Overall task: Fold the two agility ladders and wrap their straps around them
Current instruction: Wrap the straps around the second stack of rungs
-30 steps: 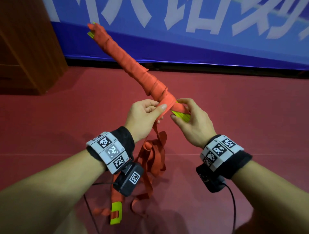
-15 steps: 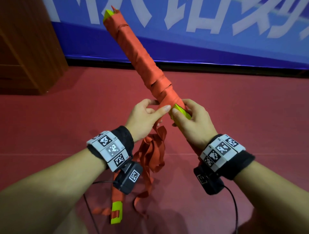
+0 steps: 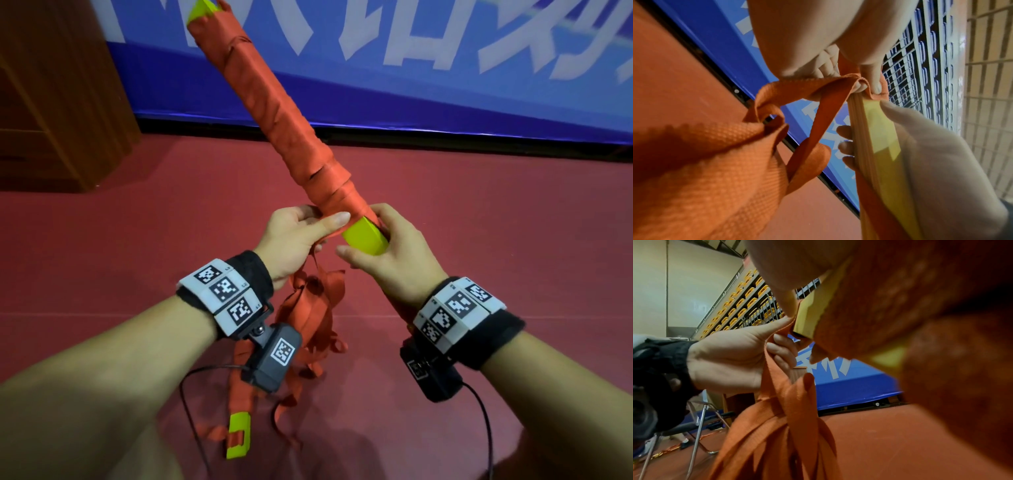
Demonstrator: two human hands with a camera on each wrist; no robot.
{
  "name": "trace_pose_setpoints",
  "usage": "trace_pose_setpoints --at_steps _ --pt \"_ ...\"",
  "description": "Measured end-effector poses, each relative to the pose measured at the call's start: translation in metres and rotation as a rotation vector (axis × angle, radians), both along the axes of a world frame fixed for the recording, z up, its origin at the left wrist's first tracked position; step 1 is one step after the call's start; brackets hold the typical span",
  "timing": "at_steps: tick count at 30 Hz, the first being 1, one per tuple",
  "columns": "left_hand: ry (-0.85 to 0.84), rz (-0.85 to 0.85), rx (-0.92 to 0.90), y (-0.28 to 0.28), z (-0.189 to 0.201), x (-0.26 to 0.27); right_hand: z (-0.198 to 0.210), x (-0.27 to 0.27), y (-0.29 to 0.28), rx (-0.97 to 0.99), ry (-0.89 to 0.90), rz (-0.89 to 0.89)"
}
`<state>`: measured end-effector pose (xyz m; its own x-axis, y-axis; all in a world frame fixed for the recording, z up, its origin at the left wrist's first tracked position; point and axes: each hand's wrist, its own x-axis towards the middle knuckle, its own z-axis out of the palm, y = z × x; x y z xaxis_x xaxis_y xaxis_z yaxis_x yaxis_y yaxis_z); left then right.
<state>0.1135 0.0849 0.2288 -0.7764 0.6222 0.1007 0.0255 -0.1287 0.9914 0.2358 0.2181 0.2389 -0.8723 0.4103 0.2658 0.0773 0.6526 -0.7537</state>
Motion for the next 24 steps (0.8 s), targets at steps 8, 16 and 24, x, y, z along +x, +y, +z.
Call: trace_pose_setpoints --at_steps 8,16,24 --pt "0.107 0.142 0.008 0.005 -0.004 0.004 -0.001 -0.003 0.003 0.292 -0.077 -0.261" --pt "0.097 0.094 0.003 -0.002 0.002 0.004 0.004 0.002 0.0 0.367 0.045 -0.263" --pt "0.134 -0.085 -0.04 -0.004 0.001 0.009 -0.001 -0.005 0.002 0.099 0.095 -0.318"
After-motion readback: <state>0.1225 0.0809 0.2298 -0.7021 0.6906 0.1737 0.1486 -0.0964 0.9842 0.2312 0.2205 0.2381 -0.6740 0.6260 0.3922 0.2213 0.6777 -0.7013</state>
